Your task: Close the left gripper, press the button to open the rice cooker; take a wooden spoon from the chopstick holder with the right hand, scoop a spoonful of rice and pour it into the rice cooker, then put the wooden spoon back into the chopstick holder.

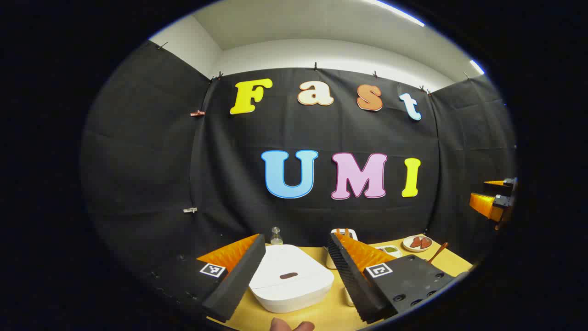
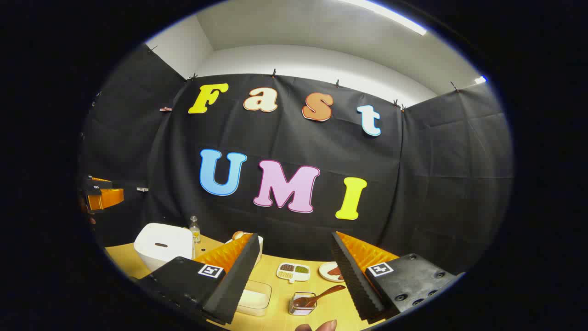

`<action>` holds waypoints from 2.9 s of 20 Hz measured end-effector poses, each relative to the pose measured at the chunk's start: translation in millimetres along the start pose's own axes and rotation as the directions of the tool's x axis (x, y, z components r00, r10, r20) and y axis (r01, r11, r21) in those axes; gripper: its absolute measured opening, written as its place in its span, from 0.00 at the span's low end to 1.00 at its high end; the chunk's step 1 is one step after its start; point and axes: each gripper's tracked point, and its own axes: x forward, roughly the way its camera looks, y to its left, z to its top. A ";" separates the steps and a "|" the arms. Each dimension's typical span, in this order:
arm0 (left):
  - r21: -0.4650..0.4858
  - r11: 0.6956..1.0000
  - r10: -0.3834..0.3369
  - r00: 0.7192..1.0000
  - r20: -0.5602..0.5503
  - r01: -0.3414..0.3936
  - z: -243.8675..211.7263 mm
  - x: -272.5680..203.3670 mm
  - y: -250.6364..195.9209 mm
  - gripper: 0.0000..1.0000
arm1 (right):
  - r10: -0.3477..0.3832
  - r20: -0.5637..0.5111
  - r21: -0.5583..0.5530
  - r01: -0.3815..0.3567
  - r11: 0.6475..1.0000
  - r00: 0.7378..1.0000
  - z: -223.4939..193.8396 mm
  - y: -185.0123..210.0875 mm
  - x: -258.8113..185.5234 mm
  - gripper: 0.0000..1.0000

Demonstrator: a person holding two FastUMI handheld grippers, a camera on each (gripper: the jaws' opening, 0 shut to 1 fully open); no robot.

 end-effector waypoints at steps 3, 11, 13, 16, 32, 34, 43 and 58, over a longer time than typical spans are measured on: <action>-0.019 1.000 -0.007 1.000 -0.002 0.007 -3.4 -1.9 -2.3 0.95 | 0.003 0.003 0.007 -0.003 1.000 1.000 1.1 0.7 -0.9 0.98; 0.055 0.998 0.013 0.999 0.045 -0.016 7.8 0.9 -1.6 0.95 | -0.009 0.001 -0.002 0.009 1.000 1.000 1.4 0.5 -3.8 0.98; 0.067 0.998 0.018 0.998 0.058 -0.022 11.2 0.2 -0.6 0.95 | -0.015 -0.002 0.001 0.015 1.000 1.000 -0.6 -0.5 -5.5 0.98; 0.059 0.998 0.025 0.997 0.076 -0.029 14.0 -2.1 0.7 0.95 | -0.027 -0.003 0.000 0.027 1.000 1.000 -1.2 -4.5 -8.8 0.98; 0.013 0.930 -0.353 0.902 -0.248 0.367 -57.1 34.9 -11.9 0.07 | -0.040 -0.014 -0.068 0.039 0.997 0.999 -11.4 -12.4 -15.2 0.98; -0.003 0.915 -0.381 0.861 -0.337 0.404 -77.6 52.5 -2.0 0.07 | -0.052 -0.016 -0.075 0.050 0.996 0.999 -12.7 -18.3 -16.0 0.98; -0.170 0.871 -0.462 0.651 -0.603 0.461 -164.3 127.7 18.3 0.06 | -0.108 -0.047 -0.094 0.103 0.990 0.993 -26.6 -37.8 -15.7 0.98; -0.272 0.899 -0.430 0.575 -0.696 0.343 -229.8 168.8 21.9 0.06 | -0.177 -0.099 -0.121 0.165 0.979 0.979 -48.7 -56.9 -10.1 0.98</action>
